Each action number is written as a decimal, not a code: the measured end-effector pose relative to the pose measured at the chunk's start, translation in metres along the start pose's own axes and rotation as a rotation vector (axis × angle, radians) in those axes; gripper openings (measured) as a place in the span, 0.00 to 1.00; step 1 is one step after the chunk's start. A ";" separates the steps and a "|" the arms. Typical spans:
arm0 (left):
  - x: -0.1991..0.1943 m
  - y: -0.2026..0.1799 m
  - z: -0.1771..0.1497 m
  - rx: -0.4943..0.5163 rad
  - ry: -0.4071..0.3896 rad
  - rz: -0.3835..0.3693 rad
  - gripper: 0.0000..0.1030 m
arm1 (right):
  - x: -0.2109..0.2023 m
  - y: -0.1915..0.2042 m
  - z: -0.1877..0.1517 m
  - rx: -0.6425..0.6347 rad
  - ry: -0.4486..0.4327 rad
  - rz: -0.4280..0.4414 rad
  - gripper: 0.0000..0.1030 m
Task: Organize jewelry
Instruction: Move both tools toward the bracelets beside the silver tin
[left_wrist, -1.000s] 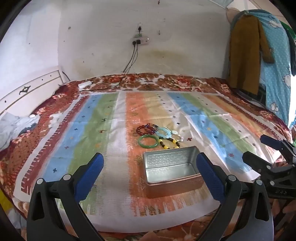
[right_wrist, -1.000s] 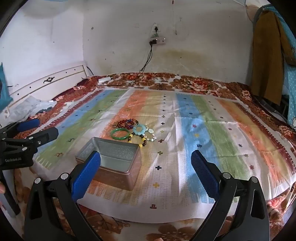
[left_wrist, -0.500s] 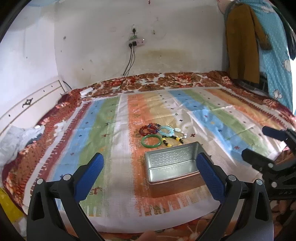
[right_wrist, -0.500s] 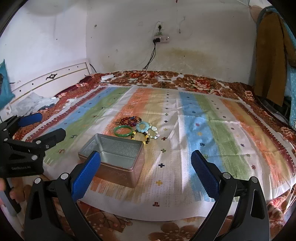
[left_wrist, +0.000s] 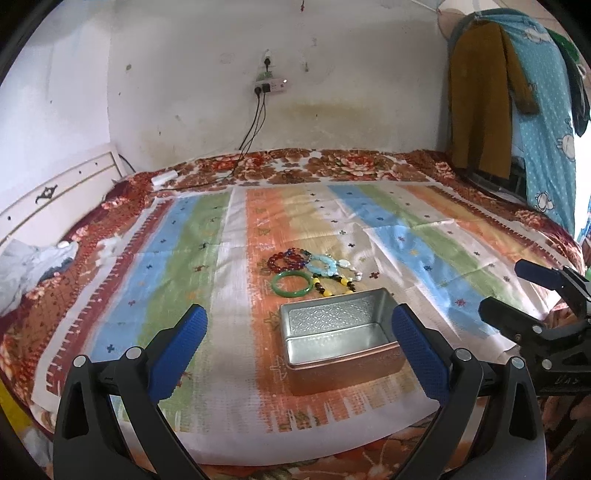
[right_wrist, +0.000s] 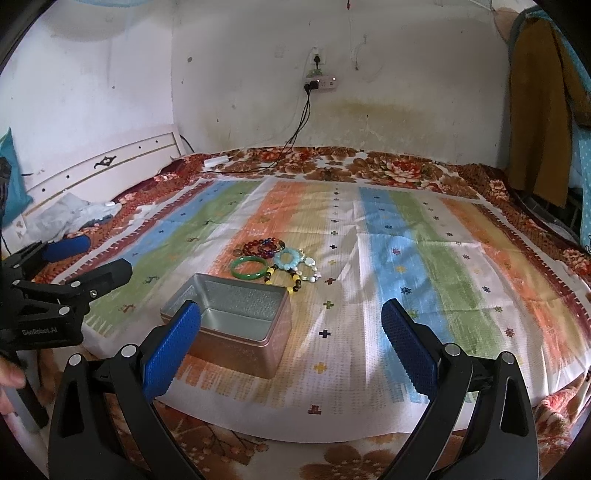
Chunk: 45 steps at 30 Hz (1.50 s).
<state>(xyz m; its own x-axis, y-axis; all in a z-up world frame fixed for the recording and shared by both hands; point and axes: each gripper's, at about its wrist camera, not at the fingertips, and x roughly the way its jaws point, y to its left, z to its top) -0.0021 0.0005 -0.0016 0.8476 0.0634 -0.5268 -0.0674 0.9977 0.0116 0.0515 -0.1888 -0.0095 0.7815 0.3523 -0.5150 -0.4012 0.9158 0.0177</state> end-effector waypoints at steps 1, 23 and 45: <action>0.000 0.001 0.000 -0.002 0.001 0.012 0.95 | -0.001 0.000 0.000 0.001 -0.004 0.002 0.96; 0.005 0.002 -0.001 -0.003 0.030 0.002 0.95 | -0.004 0.000 -0.002 -0.010 -0.022 -0.017 0.96; 0.043 0.013 0.024 -0.011 0.109 0.018 0.95 | 0.041 -0.013 0.031 0.024 0.052 0.007 0.96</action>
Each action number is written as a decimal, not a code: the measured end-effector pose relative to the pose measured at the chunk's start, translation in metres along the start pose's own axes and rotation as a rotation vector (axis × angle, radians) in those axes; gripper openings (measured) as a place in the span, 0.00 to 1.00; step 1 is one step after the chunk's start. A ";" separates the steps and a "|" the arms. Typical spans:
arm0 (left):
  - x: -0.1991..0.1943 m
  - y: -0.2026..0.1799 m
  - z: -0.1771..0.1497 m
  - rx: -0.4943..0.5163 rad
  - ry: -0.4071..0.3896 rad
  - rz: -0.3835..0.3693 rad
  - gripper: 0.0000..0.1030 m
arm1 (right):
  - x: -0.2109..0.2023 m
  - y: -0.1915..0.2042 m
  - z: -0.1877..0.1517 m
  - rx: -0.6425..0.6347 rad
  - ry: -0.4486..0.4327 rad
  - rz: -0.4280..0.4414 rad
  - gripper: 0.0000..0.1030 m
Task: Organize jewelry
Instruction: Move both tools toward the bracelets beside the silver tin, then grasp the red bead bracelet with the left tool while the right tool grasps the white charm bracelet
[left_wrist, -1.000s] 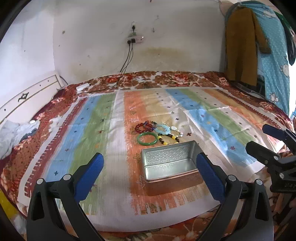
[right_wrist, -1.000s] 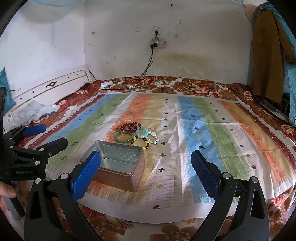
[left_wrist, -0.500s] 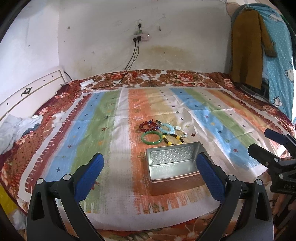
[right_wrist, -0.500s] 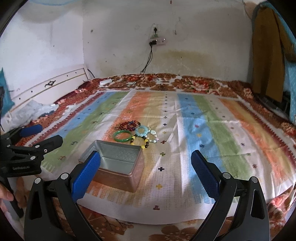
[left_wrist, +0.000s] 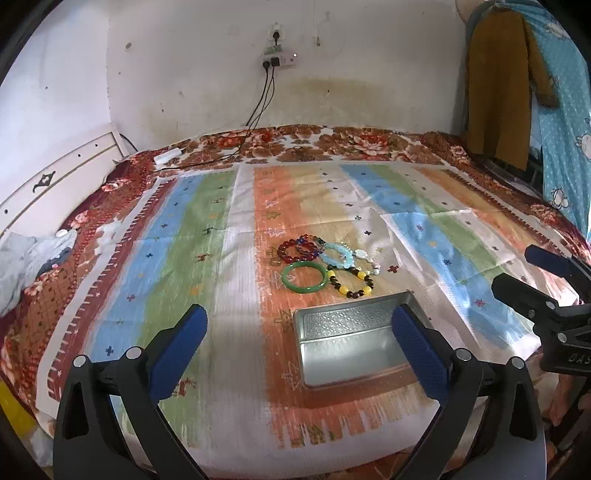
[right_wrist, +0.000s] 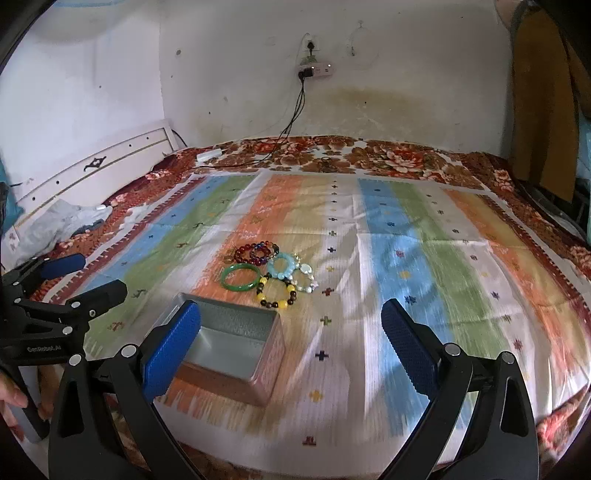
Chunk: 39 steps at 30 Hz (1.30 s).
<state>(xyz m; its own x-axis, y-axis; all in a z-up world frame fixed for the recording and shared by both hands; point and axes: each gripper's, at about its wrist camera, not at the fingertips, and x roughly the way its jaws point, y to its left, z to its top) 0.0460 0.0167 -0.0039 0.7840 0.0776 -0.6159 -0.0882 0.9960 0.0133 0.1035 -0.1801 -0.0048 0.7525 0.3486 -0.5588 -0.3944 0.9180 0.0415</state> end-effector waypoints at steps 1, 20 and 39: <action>0.003 0.000 0.002 0.000 0.003 0.004 0.95 | 0.003 0.001 0.002 -0.009 -0.001 -0.005 0.96; 0.058 0.019 0.048 -0.039 0.066 0.034 0.95 | 0.056 -0.023 0.039 0.014 0.076 -0.019 0.96; 0.119 0.040 0.073 -0.075 0.186 0.026 0.95 | 0.117 -0.029 0.054 -0.027 0.230 0.007 0.96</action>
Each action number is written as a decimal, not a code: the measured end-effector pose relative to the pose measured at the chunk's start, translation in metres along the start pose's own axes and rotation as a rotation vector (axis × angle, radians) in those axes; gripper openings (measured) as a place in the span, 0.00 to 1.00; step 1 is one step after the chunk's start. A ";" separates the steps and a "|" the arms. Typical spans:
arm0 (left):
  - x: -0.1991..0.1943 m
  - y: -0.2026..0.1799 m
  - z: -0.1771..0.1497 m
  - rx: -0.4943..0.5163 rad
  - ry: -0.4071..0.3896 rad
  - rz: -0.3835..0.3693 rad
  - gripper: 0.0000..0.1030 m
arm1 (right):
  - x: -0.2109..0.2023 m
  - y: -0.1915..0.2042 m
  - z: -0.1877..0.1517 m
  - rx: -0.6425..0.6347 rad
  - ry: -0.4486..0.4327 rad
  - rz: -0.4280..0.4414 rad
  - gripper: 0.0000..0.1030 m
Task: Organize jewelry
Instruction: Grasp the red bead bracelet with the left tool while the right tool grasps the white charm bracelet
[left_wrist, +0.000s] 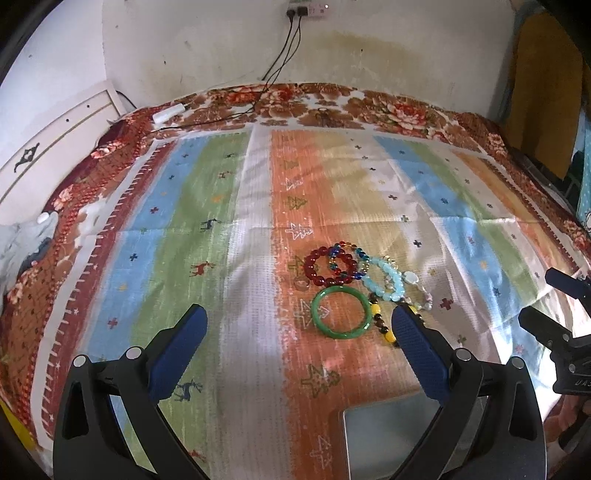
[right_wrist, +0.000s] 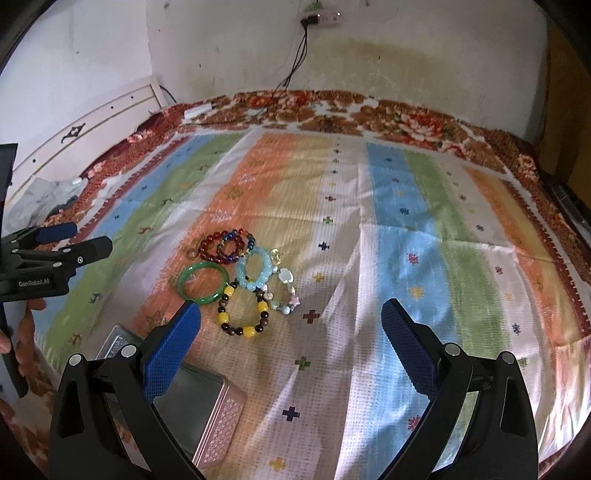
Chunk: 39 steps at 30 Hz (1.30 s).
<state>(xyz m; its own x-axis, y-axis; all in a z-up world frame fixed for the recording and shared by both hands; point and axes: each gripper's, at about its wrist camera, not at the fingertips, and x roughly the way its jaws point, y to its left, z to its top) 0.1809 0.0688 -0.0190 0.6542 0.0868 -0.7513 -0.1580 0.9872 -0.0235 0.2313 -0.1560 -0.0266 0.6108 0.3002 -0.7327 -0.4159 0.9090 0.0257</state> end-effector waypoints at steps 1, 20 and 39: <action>0.003 0.000 0.002 0.001 0.003 0.003 0.95 | 0.003 -0.001 0.001 0.003 0.012 0.001 0.96; 0.079 0.011 0.030 -0.027 0.155 0.008 0.95 | 0.072 -0.013 0.015 0.057 0.202 0.028 0.96; 0.143 0.021 0.040 -0.098 0.281 -0.019 0.94 | 0.130 -0.028 0.016 0.165 0.361 0.015 0.96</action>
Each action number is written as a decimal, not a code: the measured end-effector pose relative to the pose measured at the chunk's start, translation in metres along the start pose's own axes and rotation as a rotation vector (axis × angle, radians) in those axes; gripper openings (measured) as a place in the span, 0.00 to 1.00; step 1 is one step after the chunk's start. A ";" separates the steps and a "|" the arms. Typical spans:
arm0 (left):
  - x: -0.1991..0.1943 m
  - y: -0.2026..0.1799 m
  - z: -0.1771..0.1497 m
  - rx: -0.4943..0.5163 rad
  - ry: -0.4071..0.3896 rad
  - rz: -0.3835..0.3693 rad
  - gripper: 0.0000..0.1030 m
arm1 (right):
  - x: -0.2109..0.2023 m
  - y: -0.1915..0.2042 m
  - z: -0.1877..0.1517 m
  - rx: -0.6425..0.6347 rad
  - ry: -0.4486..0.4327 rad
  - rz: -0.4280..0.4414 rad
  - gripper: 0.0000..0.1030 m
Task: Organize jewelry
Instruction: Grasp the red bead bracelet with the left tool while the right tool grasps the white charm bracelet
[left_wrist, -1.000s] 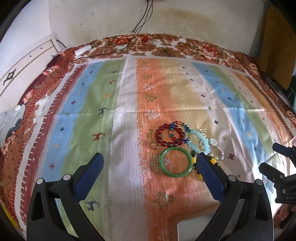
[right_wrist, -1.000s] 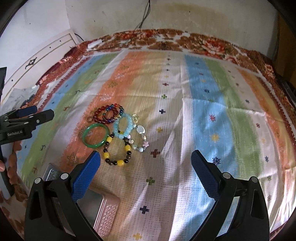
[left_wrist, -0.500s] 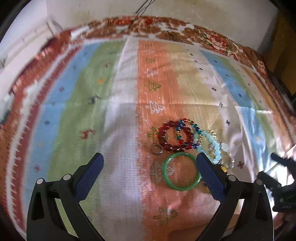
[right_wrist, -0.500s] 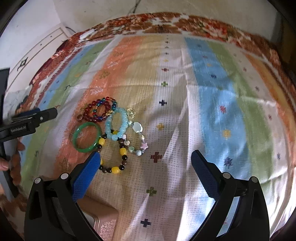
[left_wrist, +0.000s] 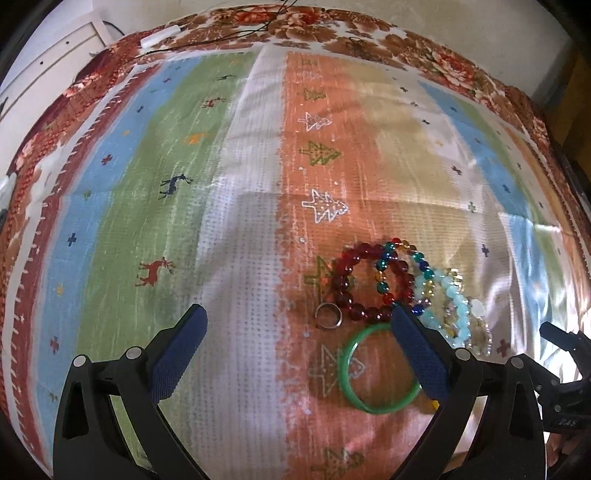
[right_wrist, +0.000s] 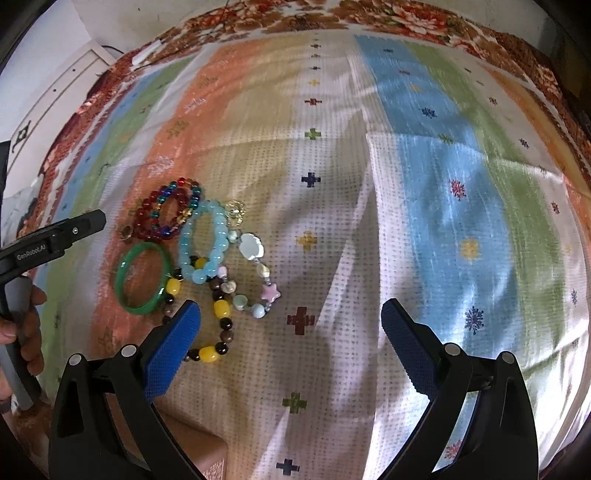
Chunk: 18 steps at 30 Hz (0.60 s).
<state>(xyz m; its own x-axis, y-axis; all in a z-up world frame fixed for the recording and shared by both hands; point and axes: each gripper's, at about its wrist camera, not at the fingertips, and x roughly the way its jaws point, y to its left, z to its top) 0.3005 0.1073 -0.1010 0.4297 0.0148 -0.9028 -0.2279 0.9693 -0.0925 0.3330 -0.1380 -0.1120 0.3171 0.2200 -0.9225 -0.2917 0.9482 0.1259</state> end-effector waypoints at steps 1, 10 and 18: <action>0.002 -0.001 0.001 0.006 0.001 0.001 0.93 | 0.002 0.000 0.001 0.001 0.003 -0.001 0.96; 0.021 -0.005 0.007 0.040 0.019 0.025 0.82 | 0.019 0.005 0.011 -0.011 0.022 -0.028 0.91; 0.035 -0.010 0.012 0.066 0.035 0.015 0.78 | 0.036 0.005 0.014 -0.017 0.054 -0.050 0.85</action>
<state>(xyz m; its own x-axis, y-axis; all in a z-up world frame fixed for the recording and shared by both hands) 0.3285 0.1008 -0.1267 0.3960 0.0217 -0.9180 -0.1756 0.9831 -0.0525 0.3560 -0.1224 -0.1393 0.2830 0.1597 -0.9457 -0.2920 0.9536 0.0736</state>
